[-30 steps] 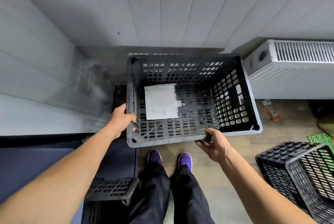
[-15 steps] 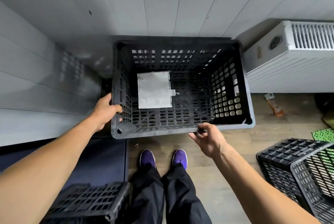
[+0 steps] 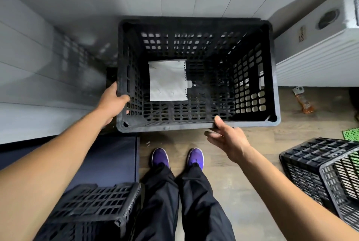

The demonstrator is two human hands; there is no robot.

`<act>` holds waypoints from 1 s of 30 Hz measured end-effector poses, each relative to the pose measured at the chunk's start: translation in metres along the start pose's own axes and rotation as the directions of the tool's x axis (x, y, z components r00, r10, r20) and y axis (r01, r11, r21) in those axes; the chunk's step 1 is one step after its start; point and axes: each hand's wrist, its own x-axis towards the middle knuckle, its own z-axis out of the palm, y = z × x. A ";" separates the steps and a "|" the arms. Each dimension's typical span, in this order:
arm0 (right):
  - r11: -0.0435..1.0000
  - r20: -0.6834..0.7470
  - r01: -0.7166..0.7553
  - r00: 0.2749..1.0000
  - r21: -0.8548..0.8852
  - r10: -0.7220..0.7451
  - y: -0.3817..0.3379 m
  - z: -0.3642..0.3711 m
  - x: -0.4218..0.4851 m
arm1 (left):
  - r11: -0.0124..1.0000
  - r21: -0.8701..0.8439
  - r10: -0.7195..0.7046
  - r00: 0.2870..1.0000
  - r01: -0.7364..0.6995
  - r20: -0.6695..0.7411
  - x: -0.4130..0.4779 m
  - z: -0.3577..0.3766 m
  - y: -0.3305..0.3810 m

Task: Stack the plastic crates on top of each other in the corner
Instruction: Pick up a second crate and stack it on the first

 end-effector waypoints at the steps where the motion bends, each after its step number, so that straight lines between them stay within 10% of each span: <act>1: 0.993 -0.021 0.021 1.000 -0.119 -0.023 0.002 -0.001 -0.001 | 0.997 0.073 0.023 0.998 -0.018 -0.058 -0.004 0.003 -0.001; 6: 0.831 -0.071 0.039 0.993 -0.555 -0.094 0.000 -0.003 -0.010 | 0.967 0.242 -0.029 0.979 0.079 -0.203 -0.030 0.025 -0.008; 11: 0.402 -0.034 0.114 0.938 -0.909 -0.344 -0.008 -0.010 -0.023 | 0.905 0.425 0.149 0.958 -0.033 -0.243 -0.062 0.040 -0.016; 15: 0.121 0.091 0.200 0.799 -0.972 -0.594 -0.010 -0.021 -0.028 | 0.698 0.670 0.475 0.864 -0.254 -0.167 -0.084 0.055 -0.026; 20: -0.212 0.407 0.371 0.596 -0.904 -0.692 -0.008 -0.052 -0.016 | 0.548 0.761 0.443 0.892 -0.348 0.088 -0.106 0.088 -0.024; 30: -0.326 0.449 0.310 0.650 -0.893 -0.612 -0.037 -0.130 0.006 | 0.586 0.795 0.286 0.958 -0.157 -0.022 -0.117 0.110 -0.022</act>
